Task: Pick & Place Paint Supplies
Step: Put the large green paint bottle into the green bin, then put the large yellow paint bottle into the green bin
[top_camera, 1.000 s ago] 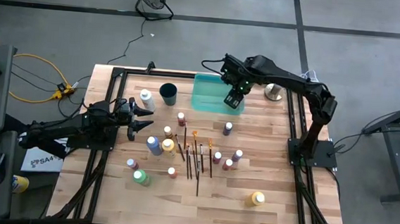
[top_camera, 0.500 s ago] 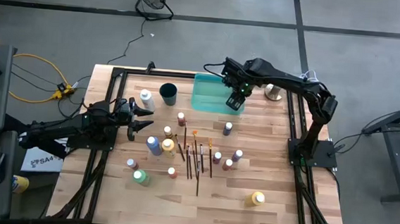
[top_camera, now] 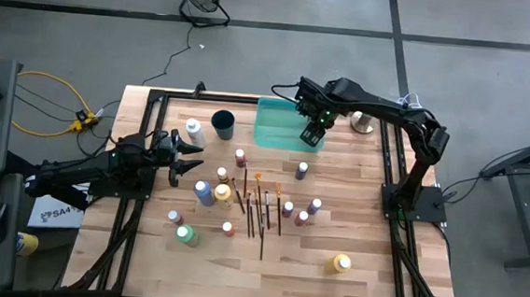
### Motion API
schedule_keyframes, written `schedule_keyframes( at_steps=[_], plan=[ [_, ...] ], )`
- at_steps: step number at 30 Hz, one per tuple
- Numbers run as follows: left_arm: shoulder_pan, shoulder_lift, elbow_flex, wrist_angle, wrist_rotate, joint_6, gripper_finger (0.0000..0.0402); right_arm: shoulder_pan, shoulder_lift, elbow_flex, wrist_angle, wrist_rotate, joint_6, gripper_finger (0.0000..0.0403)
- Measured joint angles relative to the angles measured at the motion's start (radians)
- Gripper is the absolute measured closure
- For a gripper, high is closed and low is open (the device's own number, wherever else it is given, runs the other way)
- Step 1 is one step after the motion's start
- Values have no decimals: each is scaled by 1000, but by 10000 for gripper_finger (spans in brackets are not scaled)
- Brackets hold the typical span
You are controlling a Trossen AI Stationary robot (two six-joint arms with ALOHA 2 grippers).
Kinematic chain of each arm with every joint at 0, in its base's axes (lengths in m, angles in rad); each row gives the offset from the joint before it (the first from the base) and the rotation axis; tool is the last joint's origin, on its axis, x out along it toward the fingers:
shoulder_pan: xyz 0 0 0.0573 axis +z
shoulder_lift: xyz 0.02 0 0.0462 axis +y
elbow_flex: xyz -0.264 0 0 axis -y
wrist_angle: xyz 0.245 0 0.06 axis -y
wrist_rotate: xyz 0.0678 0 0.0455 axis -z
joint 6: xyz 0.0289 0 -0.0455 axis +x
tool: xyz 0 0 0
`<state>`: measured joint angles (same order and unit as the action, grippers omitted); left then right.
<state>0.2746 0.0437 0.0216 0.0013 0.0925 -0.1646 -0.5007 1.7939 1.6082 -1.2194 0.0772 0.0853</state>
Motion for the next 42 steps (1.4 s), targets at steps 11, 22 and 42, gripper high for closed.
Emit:
schedule_keyframes(
  at_steps=[11,22,42],
  plan=[
    [0,0,0,0,0,0,208,0,3,-2,-20,1,1,215],
    [0,0,0,0,0,0,208,0,-70,28,-61,5,1,213],
    [0,0,0,0,0,0,208,273,-407,29,-286,3,428,213]
  ],
)
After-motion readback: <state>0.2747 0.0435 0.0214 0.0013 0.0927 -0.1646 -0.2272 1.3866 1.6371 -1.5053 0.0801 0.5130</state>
